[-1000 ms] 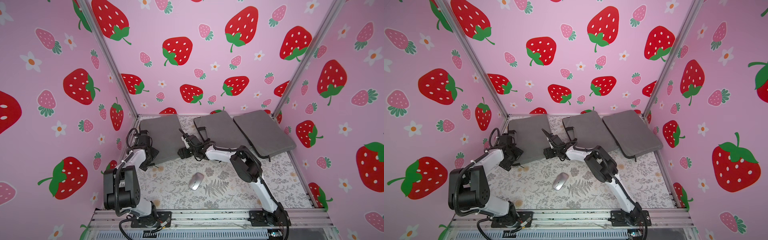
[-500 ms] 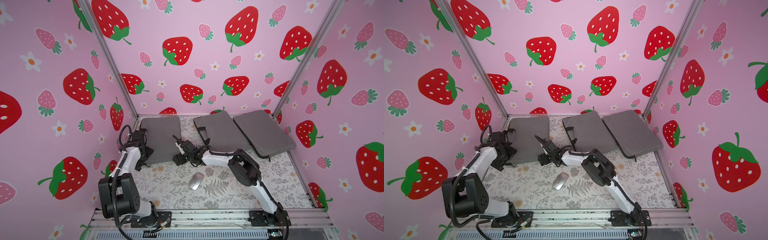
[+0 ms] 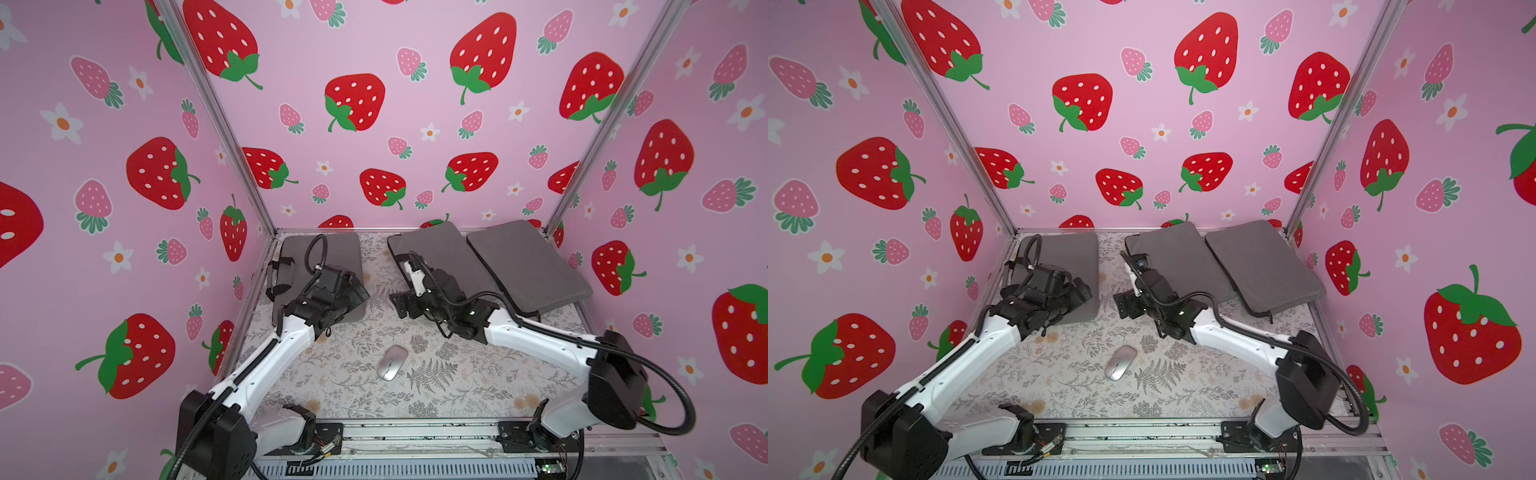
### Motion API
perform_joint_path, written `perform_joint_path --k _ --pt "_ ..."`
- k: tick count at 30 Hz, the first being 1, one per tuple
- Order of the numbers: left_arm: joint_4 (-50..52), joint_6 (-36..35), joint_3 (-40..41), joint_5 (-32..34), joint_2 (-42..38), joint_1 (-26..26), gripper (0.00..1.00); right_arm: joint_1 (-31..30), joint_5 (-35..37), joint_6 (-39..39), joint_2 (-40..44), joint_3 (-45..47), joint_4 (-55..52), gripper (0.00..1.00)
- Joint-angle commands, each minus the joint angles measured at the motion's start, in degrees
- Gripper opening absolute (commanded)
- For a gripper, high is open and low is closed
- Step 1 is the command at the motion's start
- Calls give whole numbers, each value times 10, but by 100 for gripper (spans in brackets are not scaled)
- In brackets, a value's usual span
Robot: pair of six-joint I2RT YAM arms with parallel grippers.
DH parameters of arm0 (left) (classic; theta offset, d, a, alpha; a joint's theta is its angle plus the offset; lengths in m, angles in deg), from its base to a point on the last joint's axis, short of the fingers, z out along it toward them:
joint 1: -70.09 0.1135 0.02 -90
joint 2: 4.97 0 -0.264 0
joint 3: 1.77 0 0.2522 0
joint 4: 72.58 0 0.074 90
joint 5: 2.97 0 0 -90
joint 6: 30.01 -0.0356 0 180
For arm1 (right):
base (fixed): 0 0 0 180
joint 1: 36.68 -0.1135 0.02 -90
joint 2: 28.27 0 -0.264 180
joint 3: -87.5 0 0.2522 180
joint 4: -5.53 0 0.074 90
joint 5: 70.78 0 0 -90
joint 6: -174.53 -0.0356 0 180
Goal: Put the mouse into the laptop bag
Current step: Move the zippered laptop bag to the center of the board.
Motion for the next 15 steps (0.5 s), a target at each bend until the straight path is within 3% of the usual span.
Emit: perform_joint_path --k 1,9,15 --pt "-109 46 -19 -36 93 -48 97 61 67 -9 65 92 -24 94" --pt "-158 69 -193 -99 334 -111 91 216 101 -5 219 222 -70 96" --pt "-181 91 -269 -138 447 -121 86 275 149 -8 272 283 -80 98"
